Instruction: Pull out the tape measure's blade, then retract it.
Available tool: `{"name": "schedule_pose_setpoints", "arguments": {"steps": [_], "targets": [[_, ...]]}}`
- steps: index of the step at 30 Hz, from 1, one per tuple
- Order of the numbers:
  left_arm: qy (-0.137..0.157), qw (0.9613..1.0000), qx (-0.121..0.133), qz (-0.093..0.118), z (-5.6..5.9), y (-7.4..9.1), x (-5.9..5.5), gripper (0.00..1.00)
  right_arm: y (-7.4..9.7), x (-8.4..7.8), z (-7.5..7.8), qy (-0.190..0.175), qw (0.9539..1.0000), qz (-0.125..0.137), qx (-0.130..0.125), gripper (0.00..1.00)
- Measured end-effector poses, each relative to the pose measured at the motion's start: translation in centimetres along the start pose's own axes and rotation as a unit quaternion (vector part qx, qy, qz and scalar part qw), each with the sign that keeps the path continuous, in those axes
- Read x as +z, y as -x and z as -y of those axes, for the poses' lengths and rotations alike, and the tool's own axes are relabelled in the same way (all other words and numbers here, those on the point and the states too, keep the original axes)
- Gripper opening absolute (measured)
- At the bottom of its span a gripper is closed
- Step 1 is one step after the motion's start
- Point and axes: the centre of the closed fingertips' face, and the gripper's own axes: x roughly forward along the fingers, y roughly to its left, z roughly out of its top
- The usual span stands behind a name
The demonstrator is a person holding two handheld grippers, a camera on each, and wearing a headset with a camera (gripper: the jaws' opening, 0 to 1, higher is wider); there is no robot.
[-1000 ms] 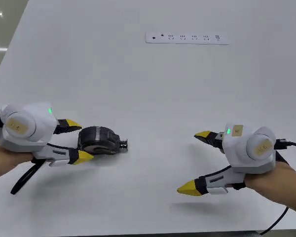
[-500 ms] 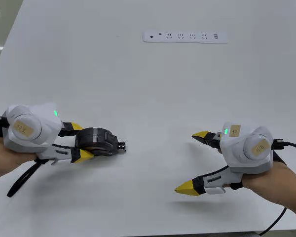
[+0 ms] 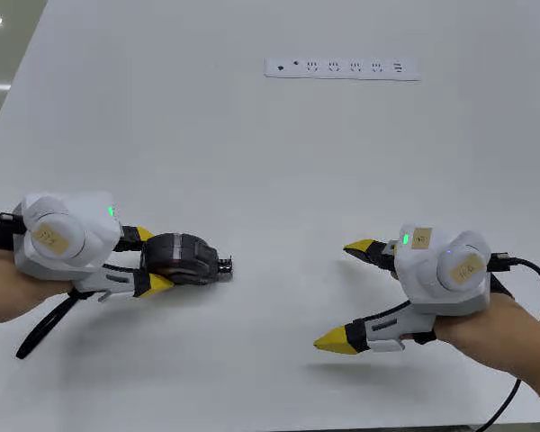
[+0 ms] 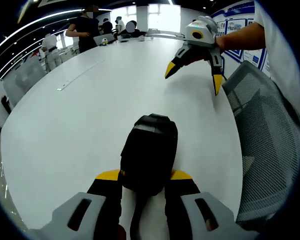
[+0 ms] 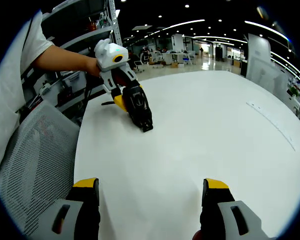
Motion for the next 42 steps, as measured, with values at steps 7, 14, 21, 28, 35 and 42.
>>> {"name": "schedule_pose_setpoints", "arguments": {"steps": [7, 14, 21, 28, 35, 42], "targets": [[-0.005, 1.0000, -0.001, -0.008, 0.1, 0.0, -0.1, 0.27, -1.5, 1.1, -0.1, 0.017, 0.9998, 0.006, 0.008, 0.81], [-0.012, 0.9998, -0.001, -0.013, 0.1, 0.0, -0.1, 0.27, -2.8, 2.1, -0.3, 0.030, 0.9993, 0.013, 0.019, 0.73], [-0.027, 0.9993, -0.006, -0.024, 0.2, -0.1, -0.1, 0.27, -4.2, 2.6, -0.2, 0.042, 0.9986, 0.018, 0.025, 0.65], [-0.030, 0.9992, -0.007, -0.025, 0.1, -0.1, -0.2, 0.27, -5.0, 2.9, 0.2, 0.046, 0.9983, 0.023, 0.026, 0.57], [-0.034, 0.9991, -0.008, -0.026, 0.0, -0.1, -0.2, 0.27, -6.0, 3.2, 0.2, 0.057, 0.9975, 0.025, 0.032, 0.50], [-0.030, 0.9991, -0.009, -0.028, 0.0, -0.1, -0.3, 0.27, -7.3, 4.0, 0.3, 0.068, 0.9967, 0.031, 0.033, 0.44]]}}
